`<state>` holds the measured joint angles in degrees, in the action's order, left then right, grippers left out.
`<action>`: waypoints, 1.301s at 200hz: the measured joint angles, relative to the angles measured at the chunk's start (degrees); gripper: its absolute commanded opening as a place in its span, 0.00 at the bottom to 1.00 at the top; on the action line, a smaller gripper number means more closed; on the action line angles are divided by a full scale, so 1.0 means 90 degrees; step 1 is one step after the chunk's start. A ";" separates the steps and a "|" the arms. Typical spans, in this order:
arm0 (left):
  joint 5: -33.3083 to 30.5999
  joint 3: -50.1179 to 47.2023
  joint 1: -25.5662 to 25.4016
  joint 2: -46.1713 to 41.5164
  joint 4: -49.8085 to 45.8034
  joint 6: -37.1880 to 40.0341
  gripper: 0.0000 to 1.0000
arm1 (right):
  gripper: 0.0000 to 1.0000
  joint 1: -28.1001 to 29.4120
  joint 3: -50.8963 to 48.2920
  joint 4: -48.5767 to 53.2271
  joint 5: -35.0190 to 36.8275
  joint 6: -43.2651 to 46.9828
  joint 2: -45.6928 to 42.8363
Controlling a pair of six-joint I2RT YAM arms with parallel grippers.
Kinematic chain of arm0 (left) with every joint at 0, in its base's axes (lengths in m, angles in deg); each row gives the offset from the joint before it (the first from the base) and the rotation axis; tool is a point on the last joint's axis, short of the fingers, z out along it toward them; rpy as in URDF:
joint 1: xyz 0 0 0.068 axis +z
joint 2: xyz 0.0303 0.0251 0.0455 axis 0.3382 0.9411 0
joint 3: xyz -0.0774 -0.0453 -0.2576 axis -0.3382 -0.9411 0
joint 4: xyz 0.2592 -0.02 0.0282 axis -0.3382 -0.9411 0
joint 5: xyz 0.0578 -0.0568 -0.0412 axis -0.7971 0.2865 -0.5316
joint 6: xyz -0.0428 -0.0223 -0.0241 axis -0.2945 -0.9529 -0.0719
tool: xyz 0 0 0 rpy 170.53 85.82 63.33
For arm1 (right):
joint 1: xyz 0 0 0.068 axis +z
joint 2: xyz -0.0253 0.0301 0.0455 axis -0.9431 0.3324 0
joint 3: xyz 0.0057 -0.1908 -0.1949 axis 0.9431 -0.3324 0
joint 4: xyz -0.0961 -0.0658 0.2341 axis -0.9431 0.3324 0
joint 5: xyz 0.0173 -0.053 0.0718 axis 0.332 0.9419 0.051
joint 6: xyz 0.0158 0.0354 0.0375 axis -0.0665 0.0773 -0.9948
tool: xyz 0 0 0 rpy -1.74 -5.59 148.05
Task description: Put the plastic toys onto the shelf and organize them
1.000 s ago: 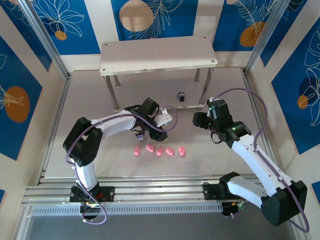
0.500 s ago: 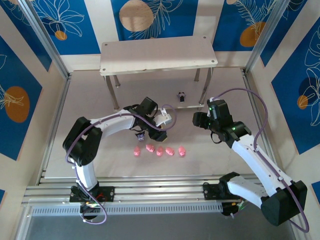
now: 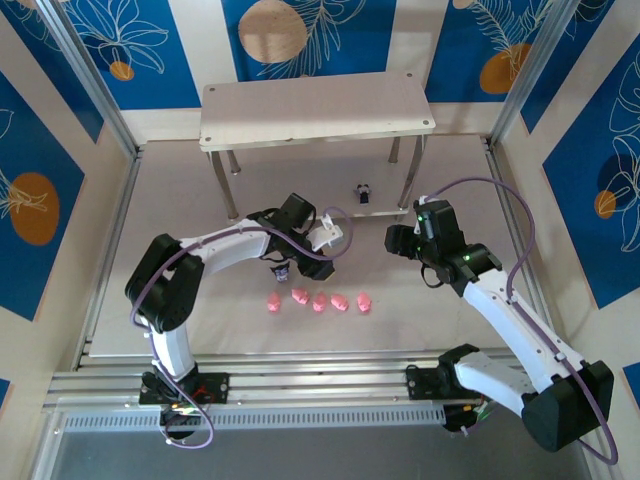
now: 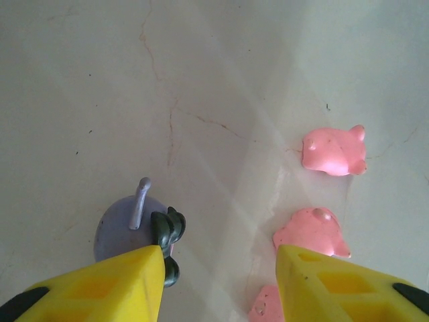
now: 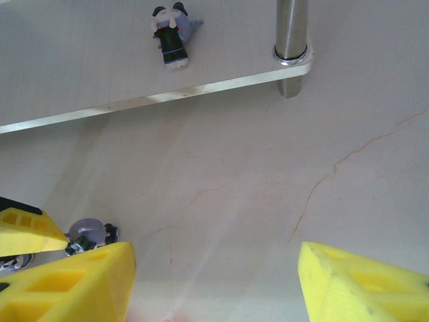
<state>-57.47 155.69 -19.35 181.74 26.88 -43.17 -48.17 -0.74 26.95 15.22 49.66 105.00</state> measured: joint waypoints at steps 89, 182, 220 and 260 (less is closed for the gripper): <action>-0.0165 0.0092 0.0000 -0.0998 -0.0313 0.0083 0.55 | 0.66 -0.0007 -0.0080 -0.0049 -0.0032 -0.0002 -0.0134; -0.1132 0.0114 -0.0002 -0.0427 -0.0471 0.0464 0.54 | 0.66 -0.0049 -0.0126 -0.0046 -0.0046 -0.0027 -0.0372; -0.1129 0.0148 -0.0024 -0.0289 -0.0474 0.0478 0.54 | 0.66 -0.0061 -0.0126 -0.0046 -0.0049 -0.0029 -0.0376; -0.1052 0.0151 -0.0051 -0.0267 -0.0471 0.0478 0.54 | 0.66 -0.0078 -0.0126 -0.0046 -0.0049 -0.0051 -0.0376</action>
<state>-66.93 157.05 -19.81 179.34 22.64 -38.87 -48.87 -1.88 26.54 14.79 49.20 101.61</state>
